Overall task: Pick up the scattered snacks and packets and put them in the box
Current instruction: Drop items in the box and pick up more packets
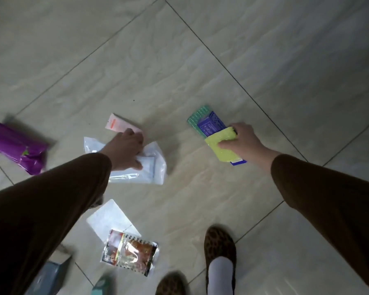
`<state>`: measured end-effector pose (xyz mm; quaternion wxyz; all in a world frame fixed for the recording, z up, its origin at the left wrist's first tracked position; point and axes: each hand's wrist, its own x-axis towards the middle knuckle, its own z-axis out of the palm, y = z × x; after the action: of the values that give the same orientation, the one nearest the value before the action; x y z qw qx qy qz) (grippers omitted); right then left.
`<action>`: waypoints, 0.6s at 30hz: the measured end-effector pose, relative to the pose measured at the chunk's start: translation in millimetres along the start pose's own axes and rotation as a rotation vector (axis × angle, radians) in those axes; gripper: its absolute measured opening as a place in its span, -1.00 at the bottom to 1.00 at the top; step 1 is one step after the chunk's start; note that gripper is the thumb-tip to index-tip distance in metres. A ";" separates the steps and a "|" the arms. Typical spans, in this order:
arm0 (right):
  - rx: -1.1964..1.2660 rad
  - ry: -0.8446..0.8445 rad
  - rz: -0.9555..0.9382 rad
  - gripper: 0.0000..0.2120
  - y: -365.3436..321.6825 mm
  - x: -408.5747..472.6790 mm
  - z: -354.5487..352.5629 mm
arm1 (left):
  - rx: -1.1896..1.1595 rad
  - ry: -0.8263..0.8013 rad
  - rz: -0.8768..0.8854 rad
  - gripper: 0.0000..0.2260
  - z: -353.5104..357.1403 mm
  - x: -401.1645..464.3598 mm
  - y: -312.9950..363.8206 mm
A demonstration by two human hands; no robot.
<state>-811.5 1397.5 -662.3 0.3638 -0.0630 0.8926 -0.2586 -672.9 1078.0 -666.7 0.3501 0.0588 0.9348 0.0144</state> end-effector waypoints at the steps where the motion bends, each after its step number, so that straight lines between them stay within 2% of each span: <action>1: -0.017 -0.014 -0.011 -0.55 -12.4 9.3 2.9 | 0.010 0.028 -0.008 -0.59 -6.0 3.6 -17.4; 4: -0.081 -0.053 -0.007 -0.40 -36.1 41.6 15.4 | 0.078 -0.003 -0.043 -0.59 -10.0 23.0 -50.8; 7: -0.102 -0.066 0.016 -0.44 -45.1 65.5 34.9 | 0.121 -0.099 -0.084 -0.49 -2.8 44.3 -48.7; 9: -0.153 -0.020 0.020 -0.48 -48.2 69.8 46.7 | 0.103 -0.034 -0.110 -0.41 3.2 51.0 -42.6; 11: -0.163 0.045 0.011 -0.50 -51.1 63.5 54.2 | 0.118 0.101 -0.093 -0.46 8.6 48.9 -37.4; 14: -0.101 0.022 0.025 -0.41 -52.3 50.0 61.1 | -0.048 0.213 -0.106 -0.50 20.0 39.7 -25.3; 16: -0.047 -0.025 0.054 -0.40 -50.8 39.0 61.3 | -0.170 0.191 -0.176 -0.42 25.7 36.0 -12.9; 18: -0.017 -0.034 0.059 -0.48 -49.9 23.3 59.4 | -0.233 0.102 -0.287 -0.39 30.6 31.0 -1.3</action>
<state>-791.7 1323.0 -687.1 0.3859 -0.0444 0.8900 -0.2389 -676.2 1080.0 -710.2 0.3051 -0.1169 0.9421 0.0754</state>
